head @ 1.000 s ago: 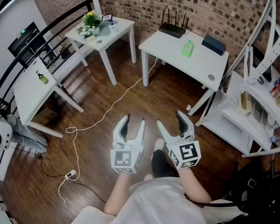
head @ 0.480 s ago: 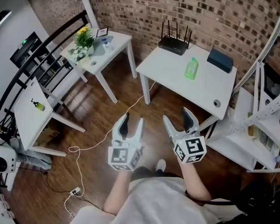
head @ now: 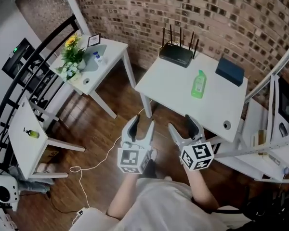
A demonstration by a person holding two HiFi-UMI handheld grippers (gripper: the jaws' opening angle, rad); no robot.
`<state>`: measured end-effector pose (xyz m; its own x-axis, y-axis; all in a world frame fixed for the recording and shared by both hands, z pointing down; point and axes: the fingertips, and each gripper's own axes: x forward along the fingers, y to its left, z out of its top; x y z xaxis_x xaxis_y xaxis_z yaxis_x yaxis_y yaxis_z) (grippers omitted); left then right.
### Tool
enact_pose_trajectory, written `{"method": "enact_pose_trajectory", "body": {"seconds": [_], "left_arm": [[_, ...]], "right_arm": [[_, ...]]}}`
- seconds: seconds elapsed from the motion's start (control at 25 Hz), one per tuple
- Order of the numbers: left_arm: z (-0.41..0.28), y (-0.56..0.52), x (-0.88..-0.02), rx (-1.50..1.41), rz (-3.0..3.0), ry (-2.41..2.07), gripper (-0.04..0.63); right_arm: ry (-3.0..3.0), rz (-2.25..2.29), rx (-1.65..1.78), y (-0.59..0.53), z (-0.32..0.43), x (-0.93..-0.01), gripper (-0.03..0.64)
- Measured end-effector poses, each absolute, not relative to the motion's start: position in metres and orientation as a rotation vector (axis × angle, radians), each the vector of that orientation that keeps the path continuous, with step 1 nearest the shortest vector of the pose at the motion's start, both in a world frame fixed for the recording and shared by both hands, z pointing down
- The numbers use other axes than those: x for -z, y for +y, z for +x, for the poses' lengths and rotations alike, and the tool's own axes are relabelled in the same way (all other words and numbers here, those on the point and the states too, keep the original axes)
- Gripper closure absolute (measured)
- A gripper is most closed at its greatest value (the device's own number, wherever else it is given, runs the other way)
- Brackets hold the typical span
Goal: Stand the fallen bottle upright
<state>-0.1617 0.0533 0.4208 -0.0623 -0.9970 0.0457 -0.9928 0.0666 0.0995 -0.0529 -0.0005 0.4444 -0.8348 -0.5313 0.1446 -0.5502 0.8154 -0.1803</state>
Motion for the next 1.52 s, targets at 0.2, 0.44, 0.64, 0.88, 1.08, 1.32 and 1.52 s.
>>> {"method": "enact_pose_trajectory", "body": {"seconds": [0.2, 0.44, 0.64, 0.88, 1.08, 1.32, 1.52], "left_arm": [[-0.218, -0.040, -0.409, 0.107, 2.172, -2.158, 0.357], [-0.194, -0.146, -0.419, 0.089, 2.390, -1.823, 0.356], [-0.163, -0.221, -0.449, 0.014, 2.445, -1.724, 0.356], [-0.139, -0.327, -0.475, -0.089, 2.475, -1.675, 0.359], [-0.121, -0.386, -0.497, -0.188, 2.452, -1.638, 0.362], [-0.132, -0.432, -0.558, -0.258, 2.436, -1.587, 0.359], [-0.143, -0.441, -0.599, -0.286, 2.360, -1.519, 0.348]], "right_arm": [[-2.910, 0.967, -0.235, -0.090, -0.105, -0.425, 0.321], [-2.751, 1.241, -0.242, -0.156, -0.086, -0.432, 0.321], [-2.600, 1.392, -0.336, -0.238, -0.034, -0.470, 0.321], [-2.516, 1.462, -0.392, -0.352, 0.002, -0.506, 0.321], [-2.422, 1.292, -0.428, -0.424, 0.002, -0.566, 0.321], [-2.307, 1.042, -0.608, -0.463, -0.020, -0.658, 0.321], [-2.161, 0.968, -0.596, -0.490, -0.029, -0.714, 0.324]]}}
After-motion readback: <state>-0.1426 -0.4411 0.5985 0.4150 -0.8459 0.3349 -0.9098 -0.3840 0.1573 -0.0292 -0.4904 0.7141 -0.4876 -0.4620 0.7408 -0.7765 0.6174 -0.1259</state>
